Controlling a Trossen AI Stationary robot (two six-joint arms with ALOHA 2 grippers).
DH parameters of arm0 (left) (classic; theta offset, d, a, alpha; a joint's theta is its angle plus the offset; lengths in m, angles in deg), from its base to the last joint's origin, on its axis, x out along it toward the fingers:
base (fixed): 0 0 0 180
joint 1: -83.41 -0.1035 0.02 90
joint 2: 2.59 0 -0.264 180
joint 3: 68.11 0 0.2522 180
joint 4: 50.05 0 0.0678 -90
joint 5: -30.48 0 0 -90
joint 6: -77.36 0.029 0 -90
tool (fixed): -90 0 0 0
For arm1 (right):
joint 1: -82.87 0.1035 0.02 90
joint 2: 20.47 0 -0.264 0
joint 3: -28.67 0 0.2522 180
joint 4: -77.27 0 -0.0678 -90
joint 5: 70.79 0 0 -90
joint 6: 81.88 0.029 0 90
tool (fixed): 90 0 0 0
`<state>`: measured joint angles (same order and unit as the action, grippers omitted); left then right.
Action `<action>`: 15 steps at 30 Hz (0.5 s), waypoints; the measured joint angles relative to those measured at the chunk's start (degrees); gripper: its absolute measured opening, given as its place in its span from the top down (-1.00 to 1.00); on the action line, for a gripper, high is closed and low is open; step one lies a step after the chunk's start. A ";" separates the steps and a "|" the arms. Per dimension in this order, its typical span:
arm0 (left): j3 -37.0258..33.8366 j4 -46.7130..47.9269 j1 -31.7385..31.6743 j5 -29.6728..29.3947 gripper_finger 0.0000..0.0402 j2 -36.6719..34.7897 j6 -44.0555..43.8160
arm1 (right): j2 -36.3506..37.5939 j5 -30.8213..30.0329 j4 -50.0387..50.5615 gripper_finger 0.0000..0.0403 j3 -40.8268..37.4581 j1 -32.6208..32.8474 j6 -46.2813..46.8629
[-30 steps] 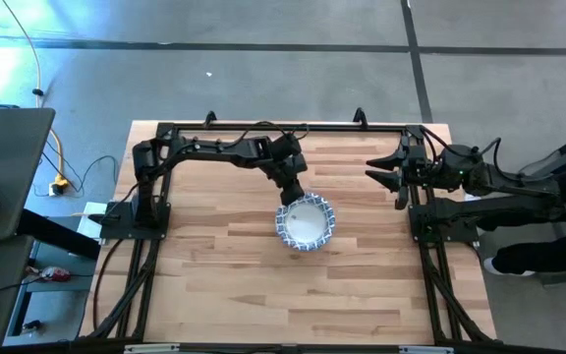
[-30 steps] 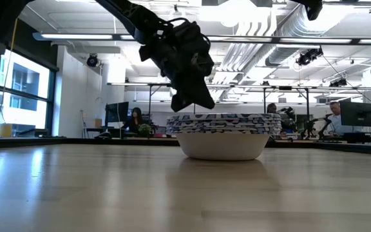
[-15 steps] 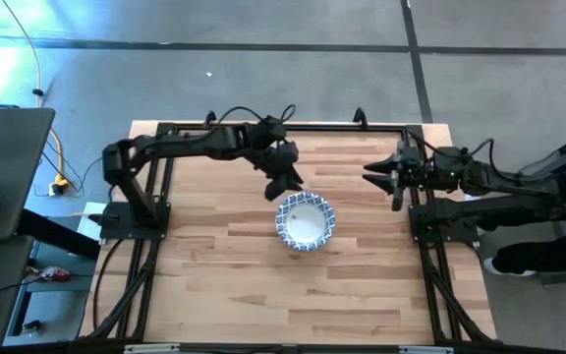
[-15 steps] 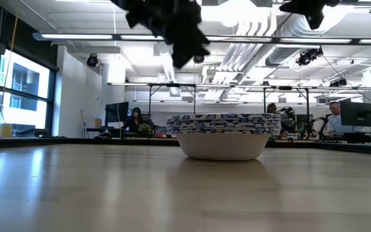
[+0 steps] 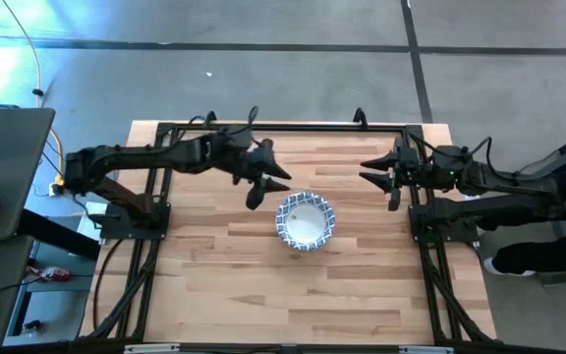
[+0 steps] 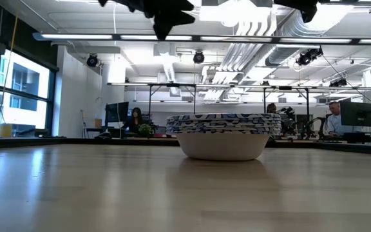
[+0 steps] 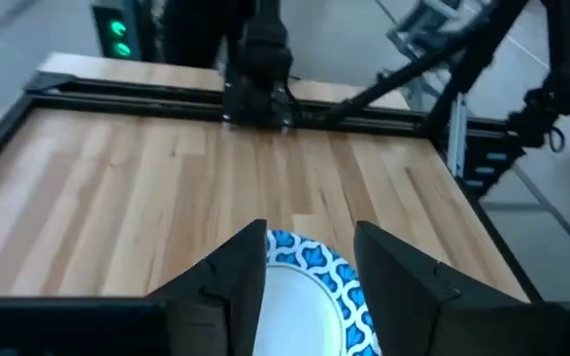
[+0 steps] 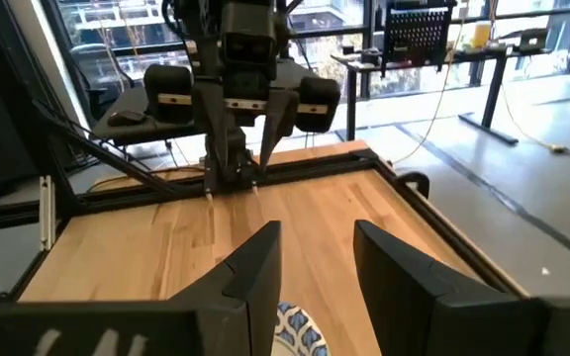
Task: Nest bowls inside each other
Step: Return to Home Position
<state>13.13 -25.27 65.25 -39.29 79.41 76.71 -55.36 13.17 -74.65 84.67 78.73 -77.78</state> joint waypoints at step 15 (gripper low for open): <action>-21.02 -18.34 8.73 -33.05 0.28 -18.69 -3.13 | -0.05 -2.43 -3.53 0.40 0.00 0.00 -3.09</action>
<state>-7.89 -43.62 73.99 -72.34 60.72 73.59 -55.41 10.74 -78.18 84.67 78.73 -80.87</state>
